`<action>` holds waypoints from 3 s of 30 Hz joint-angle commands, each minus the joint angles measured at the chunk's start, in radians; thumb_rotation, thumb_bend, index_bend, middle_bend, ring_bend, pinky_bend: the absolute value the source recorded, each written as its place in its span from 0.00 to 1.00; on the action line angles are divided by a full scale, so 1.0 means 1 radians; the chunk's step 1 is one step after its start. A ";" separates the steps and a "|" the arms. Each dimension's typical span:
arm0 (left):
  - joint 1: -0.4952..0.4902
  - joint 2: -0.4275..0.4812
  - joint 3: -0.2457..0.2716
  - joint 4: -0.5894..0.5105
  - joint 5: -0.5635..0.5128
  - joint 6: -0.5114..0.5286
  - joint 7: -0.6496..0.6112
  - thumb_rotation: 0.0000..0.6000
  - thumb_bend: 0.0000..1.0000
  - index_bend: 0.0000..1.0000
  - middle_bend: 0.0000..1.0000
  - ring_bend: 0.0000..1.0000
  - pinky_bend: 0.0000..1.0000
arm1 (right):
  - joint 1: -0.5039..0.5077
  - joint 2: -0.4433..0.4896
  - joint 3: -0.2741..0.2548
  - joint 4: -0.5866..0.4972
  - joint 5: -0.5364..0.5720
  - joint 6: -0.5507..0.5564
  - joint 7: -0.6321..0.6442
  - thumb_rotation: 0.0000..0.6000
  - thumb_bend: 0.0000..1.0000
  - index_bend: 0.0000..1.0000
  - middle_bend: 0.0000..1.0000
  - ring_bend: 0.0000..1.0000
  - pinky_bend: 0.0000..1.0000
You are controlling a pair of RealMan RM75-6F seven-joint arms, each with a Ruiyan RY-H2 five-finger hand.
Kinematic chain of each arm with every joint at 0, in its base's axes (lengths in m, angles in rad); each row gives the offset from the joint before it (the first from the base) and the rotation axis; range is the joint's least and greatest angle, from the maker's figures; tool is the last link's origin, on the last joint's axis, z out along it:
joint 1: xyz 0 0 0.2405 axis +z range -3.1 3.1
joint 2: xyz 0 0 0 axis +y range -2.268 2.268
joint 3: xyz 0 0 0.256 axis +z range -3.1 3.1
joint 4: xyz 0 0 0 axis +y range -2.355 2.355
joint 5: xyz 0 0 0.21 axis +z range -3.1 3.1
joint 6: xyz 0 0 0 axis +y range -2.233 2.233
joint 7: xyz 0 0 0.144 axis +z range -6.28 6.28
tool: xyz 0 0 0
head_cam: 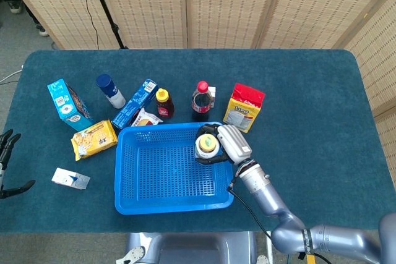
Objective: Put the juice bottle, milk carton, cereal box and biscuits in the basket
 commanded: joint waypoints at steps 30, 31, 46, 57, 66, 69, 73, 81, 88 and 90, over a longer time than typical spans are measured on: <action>-0.005 0.026 0.018 0.012 0.034 -0.017 -0.065 1.00 0.04 0.00 0.00 0.00 0.00 | -0.221 0.277 -0.055 -0.164 -0.260 0.283 -0.022 1.00 0.00 0.07 0.00 0.00 0.00; -0.006 0.029 0.020 0.014 0.039 -0.019 -0.071 1.00 0.04 0.00 0.00 0.00 0.00 | -0.238 0.298 -0.067 -0.162 -0.278 0.297 -0.010 1.00 0.00 0.07 0.00 0.00 0.00; -0.090 0.008 0.124 0.160 0.197 -0.148 -0.267 1.00 0.04 0.00 0.00 0.00 0.00 | -0.558 0.395 -0.318 0.115 -0.497 0.583 0.085 1.00 0.00 0.04 0.00 0.00 0.00; -0.157 -0.049 0.104 0.153 0.147 -0.254 -0.202 1.00 0.04 0.00 0.00 0.00 0.08 | -0.592 0.380 -0.308 0.191 -0.498 0.604 0.141 1.00 0.00 0.02 0.00 0.00 0.00; -0.198 -0.108 0.102 0.142 0.104 -0.343 -0.085 1.00 0.07 0.33 0.15 0.18 0.42 | -0.598 0.394 -0.296 0.187 -0.498 0.595 0.174 1.00 0.00 0.02 0.00 0.00 0.00; -0.197 -0.119 0.093 0.137 0.092 -0.330 -0.073 1.00 0.15 0.45 0.29 0.28 0.45 | -0.601 0.395 -0.294 0.185 -0.500 0.594 0.176 1.00 0.00 0.02 0.00 0.00 0.00; -0.191 -0.127 0.085 0.136 0.081 -0.307 -0.057 1.00 0.24 0.57 0.40 0.38 0.47 | -0.603 0.397 -0.290 0.184 -0.499 0.593 0.182 1.00 0.00 0.02 0.00 0.00 0.00; -0.180 -0.078 0.087 0.105 0.121 -0.227 -0.112 1.00 0.27 0.67 0.47 0.44 0.51 | -0.607 0.397 -0.279 0.183 -0.494 0.586 0.191 1.00 0.00 0.02 0.00 0.00 0.00; -0.185 0.005 0.074 0.081 0.333 0.009 -0.188 1.00 0.28 0.67 0.48 0.44 0.51 | -0.612 0.395 -0.272 0.179 -0.491 0.583 0.189 1.00 0.00 0.02 0.00 0.00 0.00; -0.199 0.037 0.062 0.064 0.413 0.077 -0.162 1.00 0.29 0.68 0.48 0.44 0.51 | -0.612 0.394 -0.270 0.178 -0.491 0.582 0.186 1.00 0.00 0.01 0.00 0.00 0.00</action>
